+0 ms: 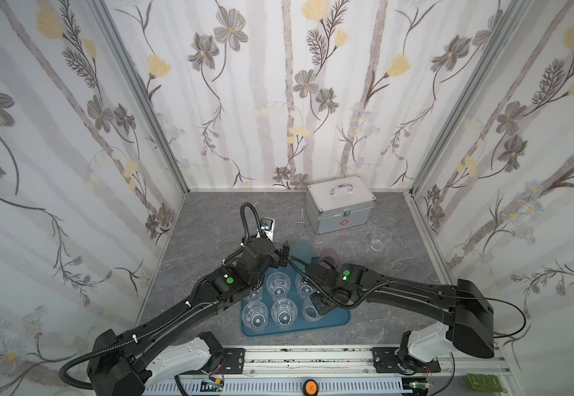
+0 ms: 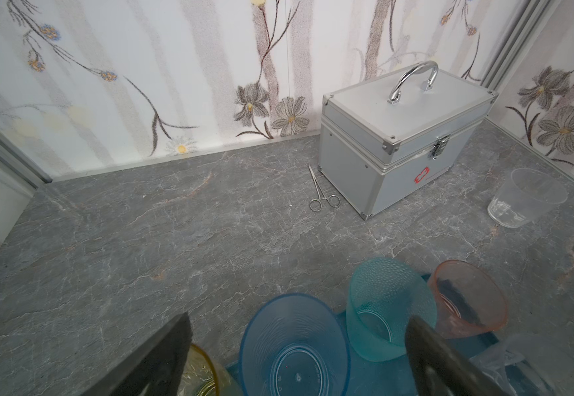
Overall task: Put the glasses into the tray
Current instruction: 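Carry the frosted glass over the tray and lower it with the right gripper, then open the right gripper and raise it toward the last clear glass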
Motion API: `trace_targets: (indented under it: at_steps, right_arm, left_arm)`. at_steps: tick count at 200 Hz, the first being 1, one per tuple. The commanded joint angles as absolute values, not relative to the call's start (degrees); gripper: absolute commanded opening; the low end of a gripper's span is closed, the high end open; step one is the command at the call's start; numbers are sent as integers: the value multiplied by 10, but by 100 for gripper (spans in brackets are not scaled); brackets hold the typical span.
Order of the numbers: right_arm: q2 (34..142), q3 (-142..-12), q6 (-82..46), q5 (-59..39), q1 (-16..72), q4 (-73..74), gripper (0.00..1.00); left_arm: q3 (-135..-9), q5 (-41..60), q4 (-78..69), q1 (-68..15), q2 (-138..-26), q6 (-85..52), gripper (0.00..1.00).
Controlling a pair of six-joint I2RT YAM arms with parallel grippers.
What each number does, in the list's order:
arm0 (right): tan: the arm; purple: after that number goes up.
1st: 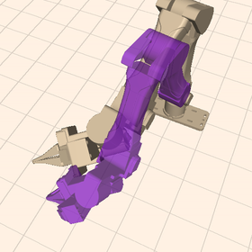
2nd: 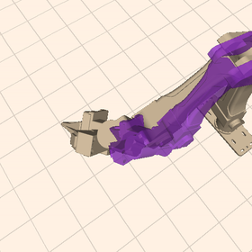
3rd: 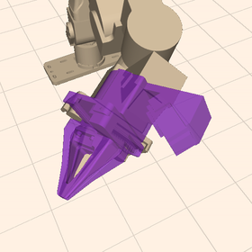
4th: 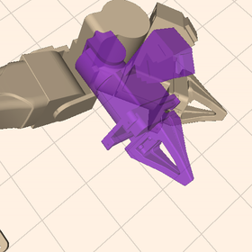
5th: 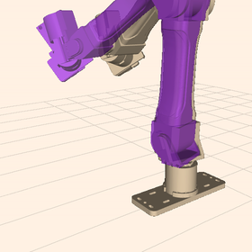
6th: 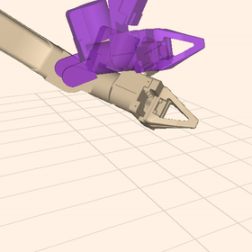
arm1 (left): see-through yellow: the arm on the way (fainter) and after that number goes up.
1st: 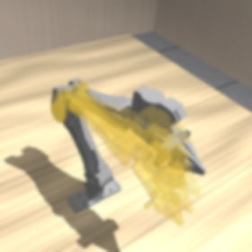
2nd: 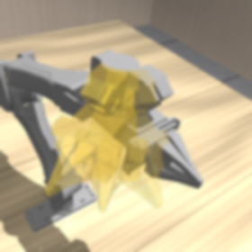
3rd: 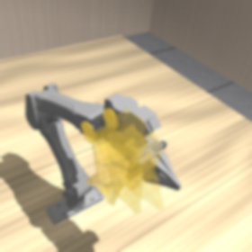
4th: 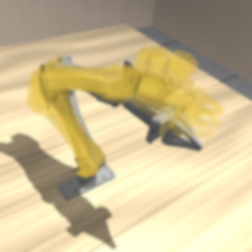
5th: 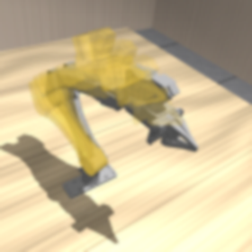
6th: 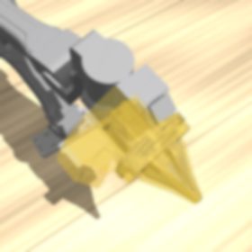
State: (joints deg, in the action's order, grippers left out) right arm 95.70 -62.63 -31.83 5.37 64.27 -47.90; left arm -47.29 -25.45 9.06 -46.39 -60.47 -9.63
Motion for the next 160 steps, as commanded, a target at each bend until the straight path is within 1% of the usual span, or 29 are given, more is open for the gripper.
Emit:
trace_targets:
  at_steps: [1, 24, 52, 89, 114, 118, 149, 160]
  right_arm:
    - [973, -626, -312, 62, 646, -443, 7]
    - [984, -628, -312, 65, 650, -443, 11]
    - [984, -632, -309, 65, 650, -448, 25]
    - [954, -672, -289, 61, 640, -489, 32]
    - [918, -719, -259, 64, 586, -521, 35]
    - [899, -726, -253, 66, 575, -524, 36]
    - [867, -763, -213, 89, 475, -521, 37]
    - [861, -770, -206, 108, 426, -508, 37]
  left_arm:
    - [-470, -263, 90, -463, -606, -102, 100]
    - [-470, -266, 90, -463, -606, -99, 100]
    - [-470, -266, 90, -462, -608, -97, 100]
    - [-479, -269, 90, -461, -612, -93, 100]
    - [-516, -272, 88, -461, -630, -85, 100]
    - [-525, -271, 87, -461, -635, -83, 100]
    - [-589, -253, 66, -473, -681, -73, 99]
    - [-606, -247, 52, -485, -700, -71, 99]
